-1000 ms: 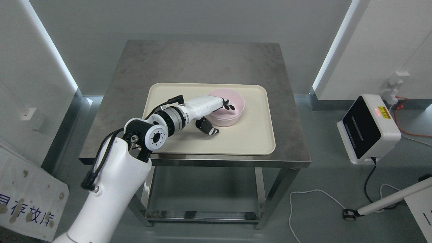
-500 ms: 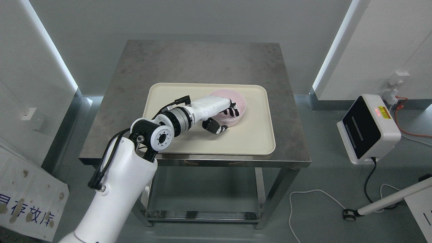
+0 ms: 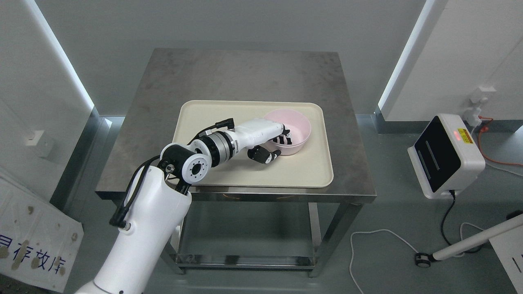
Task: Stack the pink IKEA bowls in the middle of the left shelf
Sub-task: 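Lift the stacked pink bowls off the tray with the left hand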
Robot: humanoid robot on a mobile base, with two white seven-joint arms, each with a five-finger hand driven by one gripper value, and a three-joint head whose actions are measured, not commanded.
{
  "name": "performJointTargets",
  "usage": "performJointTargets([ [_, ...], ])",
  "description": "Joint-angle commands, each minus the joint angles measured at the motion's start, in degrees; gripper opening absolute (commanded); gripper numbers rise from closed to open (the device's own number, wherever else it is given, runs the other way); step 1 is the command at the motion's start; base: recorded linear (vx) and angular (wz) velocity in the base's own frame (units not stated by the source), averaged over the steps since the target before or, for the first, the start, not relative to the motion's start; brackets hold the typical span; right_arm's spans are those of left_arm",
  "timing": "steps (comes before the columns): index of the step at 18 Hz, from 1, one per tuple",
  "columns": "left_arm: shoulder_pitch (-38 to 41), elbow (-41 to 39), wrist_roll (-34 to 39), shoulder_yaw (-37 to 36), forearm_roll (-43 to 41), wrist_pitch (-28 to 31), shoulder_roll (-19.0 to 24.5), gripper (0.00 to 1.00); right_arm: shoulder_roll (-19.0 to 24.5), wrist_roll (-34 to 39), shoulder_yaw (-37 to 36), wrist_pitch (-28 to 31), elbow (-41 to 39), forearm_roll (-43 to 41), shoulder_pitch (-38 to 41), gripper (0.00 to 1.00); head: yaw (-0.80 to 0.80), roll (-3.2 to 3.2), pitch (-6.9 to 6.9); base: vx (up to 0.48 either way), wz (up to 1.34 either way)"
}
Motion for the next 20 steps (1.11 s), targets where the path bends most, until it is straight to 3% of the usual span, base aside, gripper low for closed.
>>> performJointTargets([
  [1,-0.8,3.2,0.0,7.8,0.2,-1.9,0.3,0.05,-1.0,0.0,-0.5,0.1,0.0,0.4,0.0,1.0,0.0,0.0,0.0,0.0,0.0],
  [7,-1.2,-1.1,-0.5,17.4,1.7,-12.6,0.3,0.03,-1.0,0.0,-0.5,0.1,0.0,0.4,0.0,1.0,0.0,0.0,0.0,0.0,0.0],
  [20,4.0,-9.3,-2.3,24.9,7.7,-21.6,0.3,0.04,-1.0,0.0,-0.5,0.1,0.0,0.4,0.0,1.0,0.0,0.0,0.0,0.0,0.0],
])
